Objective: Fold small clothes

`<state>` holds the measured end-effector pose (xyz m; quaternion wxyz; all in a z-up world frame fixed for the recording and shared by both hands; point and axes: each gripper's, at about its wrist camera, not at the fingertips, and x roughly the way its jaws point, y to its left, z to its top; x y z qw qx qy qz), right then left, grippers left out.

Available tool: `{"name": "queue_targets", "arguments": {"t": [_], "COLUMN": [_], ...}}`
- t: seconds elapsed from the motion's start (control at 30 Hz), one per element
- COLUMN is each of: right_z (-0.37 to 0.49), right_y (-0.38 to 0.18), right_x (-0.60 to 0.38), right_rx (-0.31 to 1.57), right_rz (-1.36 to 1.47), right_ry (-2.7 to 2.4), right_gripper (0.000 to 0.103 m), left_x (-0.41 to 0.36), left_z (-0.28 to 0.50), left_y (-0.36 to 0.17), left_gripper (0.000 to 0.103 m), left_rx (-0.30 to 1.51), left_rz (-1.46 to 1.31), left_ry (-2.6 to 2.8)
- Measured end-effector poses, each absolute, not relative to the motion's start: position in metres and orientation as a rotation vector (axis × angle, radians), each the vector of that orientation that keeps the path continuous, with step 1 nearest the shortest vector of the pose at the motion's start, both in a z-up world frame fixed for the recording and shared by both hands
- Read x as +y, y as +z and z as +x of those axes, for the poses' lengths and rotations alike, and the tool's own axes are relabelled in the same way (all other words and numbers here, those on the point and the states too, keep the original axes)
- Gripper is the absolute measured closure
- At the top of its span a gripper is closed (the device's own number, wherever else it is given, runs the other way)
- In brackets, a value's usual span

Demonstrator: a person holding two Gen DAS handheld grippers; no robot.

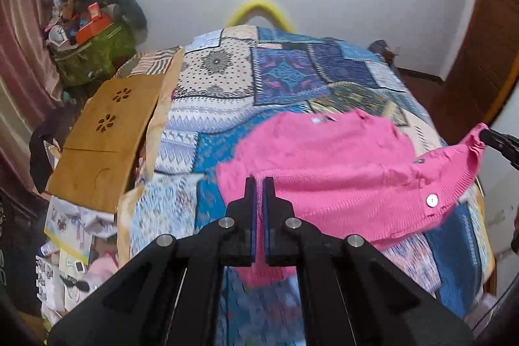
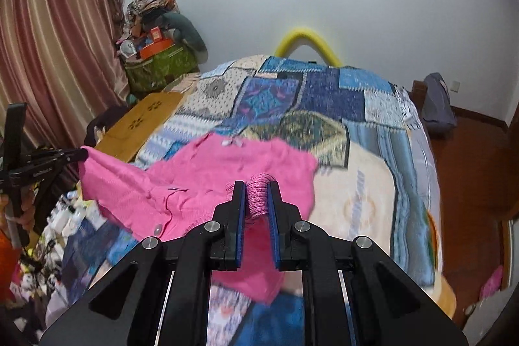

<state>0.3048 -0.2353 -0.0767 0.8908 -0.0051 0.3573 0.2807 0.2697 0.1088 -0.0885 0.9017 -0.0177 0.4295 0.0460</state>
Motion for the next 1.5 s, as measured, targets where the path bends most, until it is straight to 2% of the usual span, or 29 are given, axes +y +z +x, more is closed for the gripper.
{"name": "queue_targets", "arguments": {"t": [0.3, 0.47, 0.53, 0.63, 0.67, 0.73, 0.8, 0.83, 0.9, 1.0, 1.27, 1.5], "right_z": [0.388, 0.417, 0.423, 0.426, 0.426, 0.423, 0.418, 0.417, 0.412, 0.400, 0.371, 0.382], "right_y": [-0.125, -0.157, -0.165, -0.167, -0.166, -0.161, -0.156, -0.155, -0.151, -0.151, -0.177, -0.197], "right_x": [-0.202, -0.192, -0.190, -0.191, -0.191, -0.190, -0.189, -0.187, -0.182, -0.173, -0.142, -0.133], "right_rx": [0.842, 0.884, 0.899, 0.900, 0.898, 0.896, 0.884, 0.880, 0.883, 0.903, 0.975, 0.981], "right_rz": [-0.025, -0.065, -0.072, -0.076, -0.079, -0.088, -0.100, -0.110, -0.134, -0.178, -0.362, -0.440], "right_ry": [0.559, 0.527, 0.527, 0.533, 0.535, 0.537, 0.547, 0.553, 0.568, 0.611, 0.677, 0.638], "right_gripper": [0.092, 0.091, 0.088, 0.083, 0.075, 0.046, 0.034, 0.030, 0.024, 0.022, 0.022, 0.022], "left_x": [0.152, 0.159, 0.162, 0.169, 0.172, 0.173, 0.170, 0.168, 0.162, 0.147, 0.114, 0.114], "left_z": [0.371, 0.396, 0.401, 0.403, 0.401, 0.393, 0.385, 0.377, 0.365, 0.349, 0.341, 0.359], "left_y": [-0.171, -0.211, -0.219, -0.220, -0.218, -0.212, -0.206, -0.202, -0.197, -0.195, -0.227, -0.231], "left_gripper": [0.101, 0.100, 0.100, 0.085, 0.077, 0.065, 0.048, 0.043, 0.026, 0.021, 0.021, 0.019], "left_rx": [1.020, 1.068, 1.071, 1.093, 1.095, 1.072, 1.050, 1.034, 1.014, 1.016, 1.108, 1.086], "left_rz": [-0.063, -0.044, -0.036, -0.038, -0.049, -0.038, -0.013, -0.002, 0.015, 0.060, 0.206, 0.241], "left_ry": [0.153, 0.146, 0.168, 0.177, 0.172, 0.175, 0.168, 0.156, 0.132, 0.080, 0.038, 0.048]}}
